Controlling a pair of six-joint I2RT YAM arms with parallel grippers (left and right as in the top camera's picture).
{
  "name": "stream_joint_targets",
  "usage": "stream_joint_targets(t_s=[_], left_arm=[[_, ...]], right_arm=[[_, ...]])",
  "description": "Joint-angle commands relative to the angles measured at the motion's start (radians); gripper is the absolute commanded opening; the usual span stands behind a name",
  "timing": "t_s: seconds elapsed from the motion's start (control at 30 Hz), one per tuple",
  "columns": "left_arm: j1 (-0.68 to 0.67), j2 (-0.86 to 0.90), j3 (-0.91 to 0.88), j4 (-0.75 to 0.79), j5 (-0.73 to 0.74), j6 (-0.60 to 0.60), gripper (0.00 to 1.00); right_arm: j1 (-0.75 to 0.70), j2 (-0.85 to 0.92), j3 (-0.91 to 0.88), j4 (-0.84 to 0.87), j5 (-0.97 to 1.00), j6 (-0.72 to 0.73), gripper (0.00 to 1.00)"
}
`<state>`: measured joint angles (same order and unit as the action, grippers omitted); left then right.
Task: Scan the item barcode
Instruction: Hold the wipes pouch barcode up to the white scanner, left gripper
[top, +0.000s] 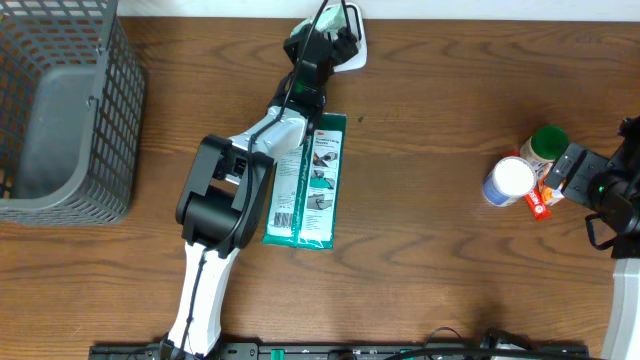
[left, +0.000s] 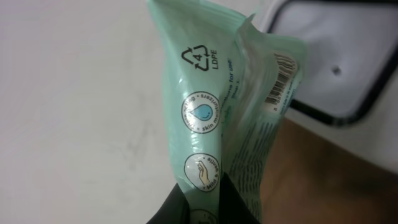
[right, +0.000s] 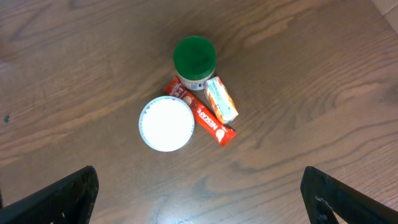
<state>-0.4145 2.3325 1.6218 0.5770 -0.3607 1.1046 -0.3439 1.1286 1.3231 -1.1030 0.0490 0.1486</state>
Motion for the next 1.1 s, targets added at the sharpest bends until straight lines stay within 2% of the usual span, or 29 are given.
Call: stream_joint_targets(t_s=[0.0, 0.3, 0.4, 0.53, 0.63, 1.07], left_arm=[[-0.001, -0.006, 0.012, 0.064, 0.017, 0.003, 0.07], [0.000, -0.001, 0.012, 0.117, 0.065, 0.019, 0.07], [0.006, 0.009, 0.013, 0.123, 0.135, 0.111, 0.07], [0.025, 0.060, 0.016, 0.245, 0.186, 0.291, 0.07], [0.041, 0.089, 0.018, 0.248, 0.209, 0.378, 0.07], [0.049, 0.132, 0.059, 0.256, 0.212, 0.388, 0.07]], right_arm=[[-0.006, 0.002, 0.012, -0.001, 0.010, -0.008, 0.99], [-0.006, 0.002, 0.012, -0.001, 0.010, -0.008, 0.99], [-0.006, 0.002, 0.012, -0.001, 0.010, -0.008, 0.99], [-0.006, 0.002, 0.012, -0.001, 0.010, -0.008, 0.99], [-0.006, 0.002, 0.012, -0.001, 0.010, -0.008, 0.99], [-0.006, 0.002, 0.012, -0.001, 0.010, -0.008, 0.99]])
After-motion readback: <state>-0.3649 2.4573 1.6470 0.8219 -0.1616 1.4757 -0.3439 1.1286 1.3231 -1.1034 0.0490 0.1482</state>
